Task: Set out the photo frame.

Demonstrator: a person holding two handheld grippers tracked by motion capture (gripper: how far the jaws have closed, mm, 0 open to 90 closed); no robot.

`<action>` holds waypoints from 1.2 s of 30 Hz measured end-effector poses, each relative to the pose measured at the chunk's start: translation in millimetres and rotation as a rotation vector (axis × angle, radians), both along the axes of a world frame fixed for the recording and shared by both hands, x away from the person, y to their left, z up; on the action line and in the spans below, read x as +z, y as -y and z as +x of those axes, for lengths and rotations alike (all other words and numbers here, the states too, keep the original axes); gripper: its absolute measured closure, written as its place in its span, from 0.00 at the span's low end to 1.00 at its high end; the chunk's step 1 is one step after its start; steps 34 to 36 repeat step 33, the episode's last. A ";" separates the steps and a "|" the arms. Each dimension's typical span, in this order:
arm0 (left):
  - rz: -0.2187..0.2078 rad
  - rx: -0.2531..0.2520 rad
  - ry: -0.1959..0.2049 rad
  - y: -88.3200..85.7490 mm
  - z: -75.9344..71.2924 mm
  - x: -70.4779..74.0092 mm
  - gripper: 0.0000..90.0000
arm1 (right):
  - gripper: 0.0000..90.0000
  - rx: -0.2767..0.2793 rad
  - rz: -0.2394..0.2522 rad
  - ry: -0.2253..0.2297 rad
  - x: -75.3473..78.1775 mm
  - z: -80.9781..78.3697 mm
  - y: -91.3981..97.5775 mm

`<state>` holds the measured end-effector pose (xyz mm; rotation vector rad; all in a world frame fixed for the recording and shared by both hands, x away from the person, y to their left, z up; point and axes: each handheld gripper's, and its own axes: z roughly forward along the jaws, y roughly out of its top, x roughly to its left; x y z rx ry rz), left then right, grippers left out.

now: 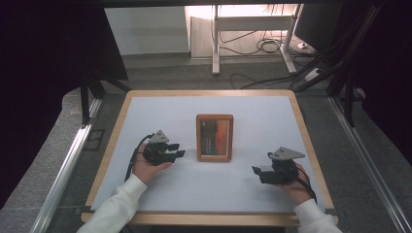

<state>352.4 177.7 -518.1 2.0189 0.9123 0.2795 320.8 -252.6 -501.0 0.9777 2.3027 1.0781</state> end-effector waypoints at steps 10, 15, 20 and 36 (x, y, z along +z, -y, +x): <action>-0.018 0.043 -0.015 -19.5 -27.3 1.9 0.37 | 0.22 -0.069 0.070 0.003 -3.5 -9.4 25.0; -0.016 0.052 -0.018 -26.0 -36.3 -0.1 0.36 | 0.22 -0.093 0.096 0.005 -7.2 -11.8 30.2; -0.015 0.072 -0.028 -29.3 -34.0 -2.8 0.35 | 0.22 -0.097 0.100 0.003 -9.9 -8.0 28.1; -0.001 0.070 -0.030 -27.4 -32.3 -5.8 0.34 | 0.20 -0.104 0.095 0.032 -9.2 -6.3 27.6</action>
